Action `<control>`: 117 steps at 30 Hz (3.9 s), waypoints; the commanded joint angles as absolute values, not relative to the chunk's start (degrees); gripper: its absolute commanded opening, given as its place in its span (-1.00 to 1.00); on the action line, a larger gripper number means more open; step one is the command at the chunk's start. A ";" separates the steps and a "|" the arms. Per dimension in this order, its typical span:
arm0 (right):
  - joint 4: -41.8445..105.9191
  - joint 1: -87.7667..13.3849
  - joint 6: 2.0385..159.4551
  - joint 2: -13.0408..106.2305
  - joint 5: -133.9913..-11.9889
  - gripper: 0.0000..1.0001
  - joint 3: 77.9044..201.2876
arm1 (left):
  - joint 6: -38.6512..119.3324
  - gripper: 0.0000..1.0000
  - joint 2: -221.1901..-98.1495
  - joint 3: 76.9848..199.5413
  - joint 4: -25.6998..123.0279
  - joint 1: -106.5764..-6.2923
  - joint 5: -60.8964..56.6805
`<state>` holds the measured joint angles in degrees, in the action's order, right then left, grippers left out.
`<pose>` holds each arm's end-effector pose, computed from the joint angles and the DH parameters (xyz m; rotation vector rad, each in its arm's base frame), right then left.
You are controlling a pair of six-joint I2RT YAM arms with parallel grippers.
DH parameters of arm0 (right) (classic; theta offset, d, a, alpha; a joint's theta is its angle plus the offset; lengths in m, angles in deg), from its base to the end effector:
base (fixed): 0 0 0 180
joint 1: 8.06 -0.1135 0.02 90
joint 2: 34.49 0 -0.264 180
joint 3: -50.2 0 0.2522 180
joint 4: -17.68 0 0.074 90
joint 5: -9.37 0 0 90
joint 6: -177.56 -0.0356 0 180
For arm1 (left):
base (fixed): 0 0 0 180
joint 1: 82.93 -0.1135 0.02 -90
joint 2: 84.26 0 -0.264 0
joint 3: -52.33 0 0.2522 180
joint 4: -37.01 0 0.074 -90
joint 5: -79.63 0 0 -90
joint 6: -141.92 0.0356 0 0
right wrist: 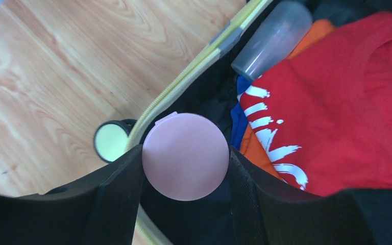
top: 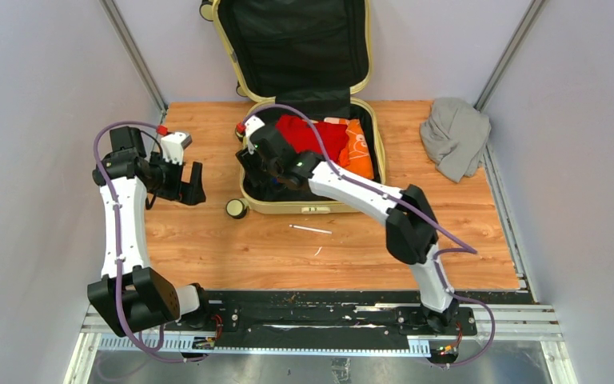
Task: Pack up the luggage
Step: Place the makeup in the luggage, then move the luggage to the center of the board.
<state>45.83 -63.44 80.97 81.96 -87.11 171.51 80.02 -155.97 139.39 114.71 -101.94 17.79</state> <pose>0.2813 0.4004 0.3280 -0.7662 1.8719 0.5869 0.2222 0.0588 0.3376 0.3507 2.4716 -0.3278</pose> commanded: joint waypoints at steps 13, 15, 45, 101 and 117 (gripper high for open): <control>54.12 -60.27 78.29 101.08 -84.09 -0.36 187.12 | 81.84 1.00 -156.25 137.65 115.63 -102.33 18.94; 54.12 -59.83 77.71 101.30 -82.84 0.03 187.73 | 81.93 1.00 -156.49 137.55 115.55 -102.34 18.98; 39.69 -62.28 81.25 46.36 -71.29 0.49 116.60 | 80.43 1.00 -155.72 137.75 115.63 -102.36 20.82; 8.14 -44.32 66.39 59.18 -75.75 0.46 107.06 | 80.89 1.00 -159.78 137.67 116.25 -97.64 27.85; -3.24 -46.79 64.97 70.39 -65.37 0.42 104.98 | 80.57 1.00 -160.79 139.18 116.18 -97.44 24.65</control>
